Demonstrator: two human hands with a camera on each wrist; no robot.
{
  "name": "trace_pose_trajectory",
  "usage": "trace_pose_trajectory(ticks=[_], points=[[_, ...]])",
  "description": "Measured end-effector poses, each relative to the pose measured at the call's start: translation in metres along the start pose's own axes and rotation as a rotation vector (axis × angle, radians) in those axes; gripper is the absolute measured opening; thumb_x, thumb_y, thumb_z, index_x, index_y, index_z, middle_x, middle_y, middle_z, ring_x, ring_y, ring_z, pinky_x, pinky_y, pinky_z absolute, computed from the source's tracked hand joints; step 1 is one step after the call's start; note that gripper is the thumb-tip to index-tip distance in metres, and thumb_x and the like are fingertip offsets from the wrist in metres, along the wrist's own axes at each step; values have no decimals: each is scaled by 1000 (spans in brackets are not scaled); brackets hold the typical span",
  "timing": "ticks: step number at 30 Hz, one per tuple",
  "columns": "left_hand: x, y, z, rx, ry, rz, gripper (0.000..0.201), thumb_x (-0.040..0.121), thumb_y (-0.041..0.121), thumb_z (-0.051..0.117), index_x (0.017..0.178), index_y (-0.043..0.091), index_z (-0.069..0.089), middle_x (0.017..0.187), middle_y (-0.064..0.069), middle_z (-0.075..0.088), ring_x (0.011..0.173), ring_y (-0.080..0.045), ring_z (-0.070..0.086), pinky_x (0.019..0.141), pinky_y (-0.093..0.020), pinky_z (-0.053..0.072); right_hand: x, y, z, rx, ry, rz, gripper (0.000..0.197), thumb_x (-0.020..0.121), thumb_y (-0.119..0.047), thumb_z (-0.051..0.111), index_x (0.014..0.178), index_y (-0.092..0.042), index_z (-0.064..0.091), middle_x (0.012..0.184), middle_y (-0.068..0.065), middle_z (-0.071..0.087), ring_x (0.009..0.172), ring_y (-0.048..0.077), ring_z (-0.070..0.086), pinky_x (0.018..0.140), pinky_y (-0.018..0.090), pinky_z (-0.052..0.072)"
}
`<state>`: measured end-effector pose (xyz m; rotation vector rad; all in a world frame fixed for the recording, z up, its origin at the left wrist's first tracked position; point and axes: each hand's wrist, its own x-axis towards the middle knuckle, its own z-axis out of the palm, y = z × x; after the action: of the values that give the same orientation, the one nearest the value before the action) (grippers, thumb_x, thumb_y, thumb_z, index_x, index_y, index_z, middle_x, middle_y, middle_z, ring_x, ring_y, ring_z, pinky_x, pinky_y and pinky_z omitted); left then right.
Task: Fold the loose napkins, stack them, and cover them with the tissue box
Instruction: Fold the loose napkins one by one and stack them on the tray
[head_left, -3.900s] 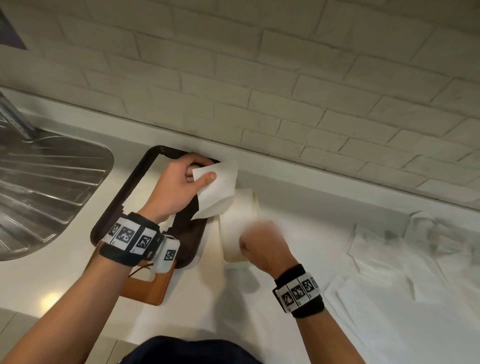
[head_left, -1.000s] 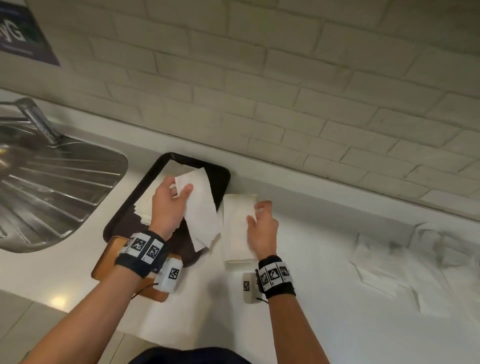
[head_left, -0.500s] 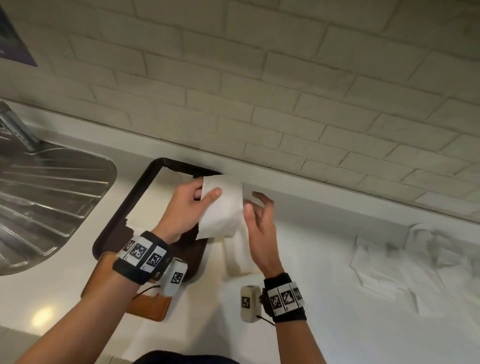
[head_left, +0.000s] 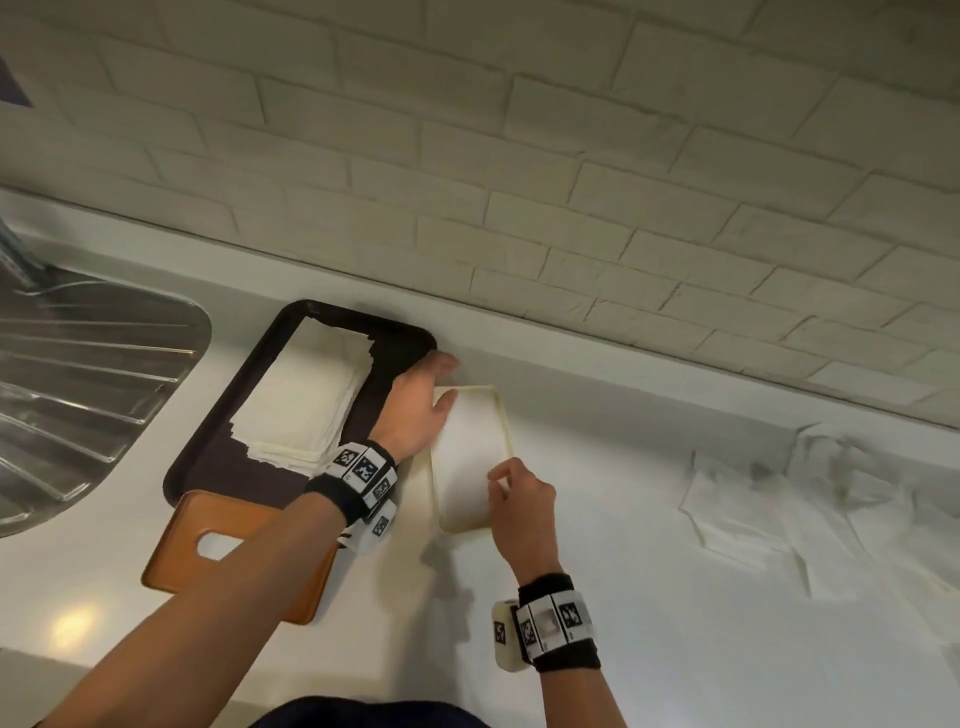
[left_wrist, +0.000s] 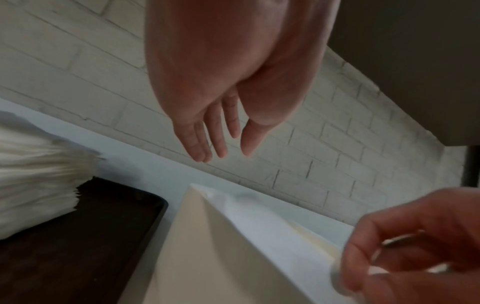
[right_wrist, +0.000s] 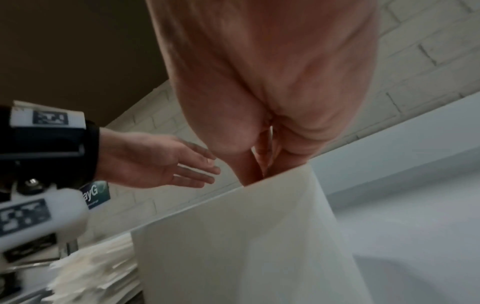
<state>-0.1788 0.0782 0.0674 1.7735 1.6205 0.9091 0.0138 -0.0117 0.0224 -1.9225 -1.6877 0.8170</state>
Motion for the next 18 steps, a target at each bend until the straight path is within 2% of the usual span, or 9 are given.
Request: trace_pose_trajectory(ticks=[2, 4, 5, 8, 10, 12, 14, 16, 18], points=[[-5, 2, 7, 74, -74, 61, 26, 101, 9, 67, 126, 18, 66, 128, 1, 69, 123, -16, 63, 107, -33, 50, 5, -6, -1, -22, -37, 23, 13, 106, -11, 58, 113, -16, 68, 102, 7, 71, 98, 30, 70, 85, 40, 60], [-9, 8, 15, 186, -191, 117, 23, 102, 17, 66, 124, 23, 65, 132, 2, 67, 128, -20, 61, 108, -42, 52, 6, -12, -5, -61, -89, 26, 16, 107, -12, 58, 121, -11, 67, 112, 12, 68, 98, 30, 70, 87, 38, 59], [-10, 12, 19, 248, -257, 131, 27, 102, 22, 66, 128, 26, 62, 140, 1, 63, 134, -22, 57, 110, -45, 50, 5, -14, -9, -76, -111, 13, 18, 107, -14, 60, 124, -11, 65, 113, 12, 67, 96, 29, 70, 84, 37, 59], [-11, 17, 35, 542, -542, 125, 68, 96, 46, 74, 154, 25, 45, 166, -3, 39, 153, -27, 36, 120, -48, 41, -3, -13, -31, -38, -65, -43, 15, 105, -16, 63, 120, -15, 65, 96, 6, 71, 79, 20, 64, 73, 30, 51], [-12, 18, 41, 670, -648, 98, 90, 89, 54, 80, 161, 22, 36, 171, -6, 29, 157, -29, 29, 123, -47, 37, -8, 0, -55, 9, 37, -65, 11, 103, -17, 62, 113, -18, 68, 88, 0, 77, 78, 16, 67, 72, 30, 52], [-14, 23, 45, 578, -591, 31, 89, 86, 47, 85, 159, 22, 40, 168, -5, 33, 155, -29, 34, 121, -45, 38, -10, 28, -87, 18, 153, -58, 12, 102, -20, 60, 110, -23, 68, 91, -5, 78, 83, 15, 71, 76, 32, 56], [-20, 34, 50, 415, -415, 16, 73, 88, 36, 86, 150, 22, 51, 158, -5, 45, 147, -29, 44, 116, -44, 43, -9, 70, -123, -27, 244, -38, 13, 101, -19, 60, 110, -25, 68, 97, -5, 78, 88, 15, 70, 78, 33, 57], [-31, 49, 61, 307, -222, 61, 55, 91, 29, 83, 140, 20, 59, 146, -5, 57, 135, -29, 55, 110, -46, 48, 0, 120, -157, -108, 279, 5, 16, 99, -14, 66, 112, -24, 68, 105, -1, 78, 97, 22, 71, 83, 35, 57], [-45, 69, 79, 207, -122, 103, 41, 93, 28, 80, 130, 23, 64, 134, 0, 65, 122, -24, 62, 103, -44, 51, 13, 172, -187, -173, 303, 90, 21, 97, -11, 70, 116, -18, 68, 115, 9, 75, 108, 33, 71, 90, 40, 55]])
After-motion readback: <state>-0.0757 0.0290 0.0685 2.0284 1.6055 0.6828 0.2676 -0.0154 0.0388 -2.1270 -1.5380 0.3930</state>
